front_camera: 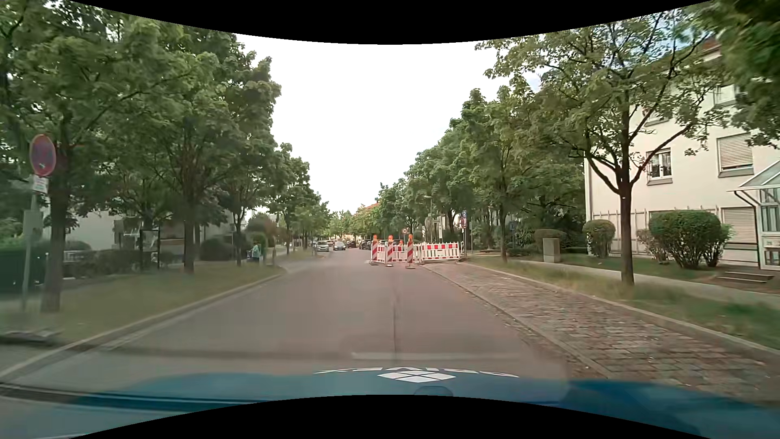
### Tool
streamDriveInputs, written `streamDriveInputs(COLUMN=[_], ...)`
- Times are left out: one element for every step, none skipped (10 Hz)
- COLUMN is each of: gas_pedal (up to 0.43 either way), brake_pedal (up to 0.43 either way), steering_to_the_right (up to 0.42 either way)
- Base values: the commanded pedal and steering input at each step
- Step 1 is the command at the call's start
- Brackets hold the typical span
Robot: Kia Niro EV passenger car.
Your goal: Follow the waypoints while adhering to traffic rules and regulations
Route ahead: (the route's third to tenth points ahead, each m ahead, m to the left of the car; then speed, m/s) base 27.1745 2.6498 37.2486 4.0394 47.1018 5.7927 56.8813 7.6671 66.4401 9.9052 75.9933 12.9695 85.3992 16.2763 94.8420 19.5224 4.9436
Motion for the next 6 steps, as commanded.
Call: streamDriveInputs(gas_pedal=[0.000, 0.000, 0.000, 0.000, 0.000, 0.000], brake_pedal=[0.189, 0.201, 0.195, 0.195, 0.195, 0.201], steering_to_the_right=[-0.013, -0.014, -0.012, -0.013, -0.013, -0.013])
